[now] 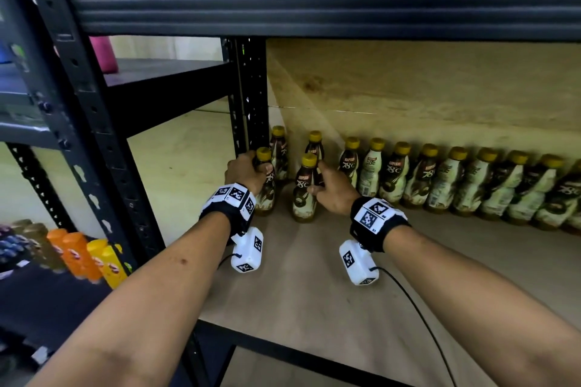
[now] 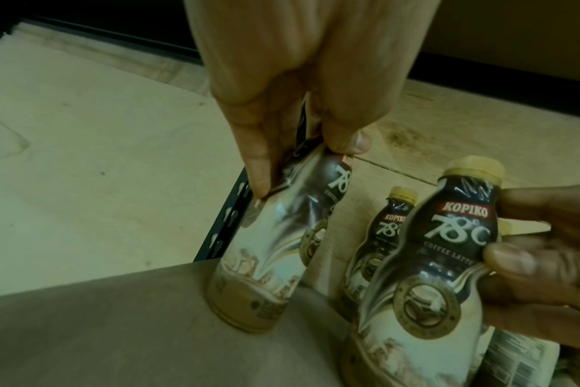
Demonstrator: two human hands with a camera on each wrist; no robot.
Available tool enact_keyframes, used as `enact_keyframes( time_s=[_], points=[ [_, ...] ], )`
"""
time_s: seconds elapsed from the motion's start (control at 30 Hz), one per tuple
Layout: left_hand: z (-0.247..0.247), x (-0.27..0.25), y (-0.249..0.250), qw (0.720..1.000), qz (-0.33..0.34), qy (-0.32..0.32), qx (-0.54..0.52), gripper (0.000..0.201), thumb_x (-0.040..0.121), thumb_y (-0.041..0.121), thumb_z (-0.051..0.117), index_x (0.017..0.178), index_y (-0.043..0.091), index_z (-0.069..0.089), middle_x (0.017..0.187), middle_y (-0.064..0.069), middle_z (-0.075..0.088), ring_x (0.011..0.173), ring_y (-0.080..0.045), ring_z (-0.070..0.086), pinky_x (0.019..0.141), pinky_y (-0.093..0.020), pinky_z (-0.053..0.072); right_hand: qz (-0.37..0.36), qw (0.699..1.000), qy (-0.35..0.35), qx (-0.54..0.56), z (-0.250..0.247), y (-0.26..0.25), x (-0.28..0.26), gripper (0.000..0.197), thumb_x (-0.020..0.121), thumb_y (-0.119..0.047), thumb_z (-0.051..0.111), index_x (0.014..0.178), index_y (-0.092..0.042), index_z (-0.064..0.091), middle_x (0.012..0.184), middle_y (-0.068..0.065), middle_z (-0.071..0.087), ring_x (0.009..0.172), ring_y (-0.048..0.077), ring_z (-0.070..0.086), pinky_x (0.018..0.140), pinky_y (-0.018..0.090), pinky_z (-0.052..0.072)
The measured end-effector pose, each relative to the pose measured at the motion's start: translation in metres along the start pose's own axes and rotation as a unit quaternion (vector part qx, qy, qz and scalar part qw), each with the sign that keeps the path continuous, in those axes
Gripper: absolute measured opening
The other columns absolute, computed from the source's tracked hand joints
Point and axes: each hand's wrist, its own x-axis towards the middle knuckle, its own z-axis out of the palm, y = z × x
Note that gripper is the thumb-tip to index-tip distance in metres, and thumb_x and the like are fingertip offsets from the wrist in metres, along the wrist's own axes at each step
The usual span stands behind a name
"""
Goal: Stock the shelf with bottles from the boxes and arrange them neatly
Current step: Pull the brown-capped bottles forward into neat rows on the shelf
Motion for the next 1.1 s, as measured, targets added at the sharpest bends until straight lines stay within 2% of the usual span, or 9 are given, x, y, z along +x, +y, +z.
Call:
enact_keyframes(
  time_s=[0.27,0.37,0.43,0.5,0.57,0.7,0.83,0.93,1.1],
  points=[
    [0.001,-0.005,0.004,1.0,-0.023,-0.002,-0.003,0.033,0.09,0.032,0.059,0.118,0.015,0.059,0.112,-0.019,0.065,0.102,-0.04,0.06,0.082,-0.038,0.049,-0.006,0.999,-0.042,-0.01,-0.013,-0.002,-0.007,0.055,0.093,-0.016,0.062,0.142,-0.013,0.038,0.133,0.008,0.057,0.125,0.025,0.053,0.095,0.025,0.038],
    [-0.007,-0.005,0.013,1.0,-0.02,0.009,-0.017,0.04,0.086,0.03,0.061,0.122,0.013,0.053,0.118,-0.016,0.061,0.108,-0.039,0.058,0.087,-0.038,0.049,-0.018,0.999,0.041,-0.023,-0.048,0.005,0.004,0.063,0.088,-0.009,0.063,0.145,-0.018,0.037,0.138,0.009,0.052,0.127,0.028,0.051,0.097,0.031,0.043],
    [-0.013,-0.003,0.028,0.998,0.019,0.051,-0.032,0.04,0.084,0.027,0.058,0.121,0.014,0.055,0.122,-0.015,0.059,0.111,-0.037,0.057,0.09,-0.04,0.05,0.022,0.99,0.093,-0.104,-0.078,0.016,0.017,0.066,0.089,-0.013,0.062,0.149,-0.012,0.033,0.149,0.015,0.04,0.138,0.033,0.037,0.107,0.038,0.038],
    [-0.017,-0.006,0.055,0.992,0.073,0.079,-0.061,0.039,0.084,0.021,0.058,0.122,0.015,0.057,0.125,-0.013,0.059,0.113,-0.033,0.057,0.092,-0.034,0.049,0.07,0.968,0.049,-0.234,-0.1,0.028,0.021,0.072,0.092,-0.025,0.059,0.152,-0.009,0.022,0.157,0.014,0.026,0.148,0.035,0.015,0.117,0.049,0.024],
    [-0.018,-0.015,0.085,0.986,0.124,0.074,-0.081,0.038,0.085,0.015,0.059,0.123,0.016,0.057,0.123,-0.01,0.062,0.11,-0.027,0.06,0.09,-0.027,0.046,0.075,0.949,-0.004,-0.306,-0.106,0.037,0.016,0.07,0.095,-0.024,0.056,0.153,-0.012,0.02,0.159,0.012,0.022,0.149,0.034,0.009,0.118,0.053,0.016],
    [0.003,-0.036,0.127,0.978,0.166,0.013,-0.128,0.028,0.087,0.016,0.058,0.115,0.018,0.062,0.109,-0.005,0.068,0.096,-0.021,0.065,0.079,-0.02,0.046,0.016,0.932,0.08,-0.354,-0.096,0.042,-0.008,0.053,0.089,-0.013,0.056,0.14,-0.014,0.042,0.132,0.016,0.049,0.124,0.038,0.044,0.097,0.046,0.04],
    [0.049,-0.039,0.149,0.974,0.1,-0.075,-0.19,0.033,0.082,0.008,0.06,0.114,0.005,0.059,0.102,-0.002,0.063,0.094,-0.017,0.059,0.081,-0.019,0.042,0.021,0.937,0.088,-0.339,-0.081,0.052,-0.034,0.03,0.087,-0.021,0.063,0.112,-0.006,0.061,0.115,0.022,0.05,0.108,0.041,0.05,0.082,0.04,0.044],
    [0.083,-0.04,0.158,0.98,0.047,-0.096,-0.168,0.044,0.074,0.017,0.055,0.116,0.002,0.053,0.114,-0.013,0.062,0.11,-0.032,0.057,0.097,-0.034,0.044,0.035,0.948,0.084,-0.304,-0.082,0.063,-0.06,0.025,0.085,-0.021,0.065,0.103,-0.004,0.067,0.116,0.025,0.051,0.106,0.042,0.054,0.083,0.041,0.049],
    [0.107,-0.038,0.162,0.972,0.024,-0.189,-0.139,0.052,0.099,0.015,0.046,0.146,0.001,0.029,0.151,-0.015,0.034,0.137,-0.03,0.036,0.1,-0.026,0.032,0.064,0.972,0.098,-0.203,-0.105,0.065,-0.104,0.033,0.082,-0.025,0.072,0.112,-0.013,0.065,0.111,0.012,0.062,0.1,0.03,0.06,0.081,0.036,0.051]
  ],
)
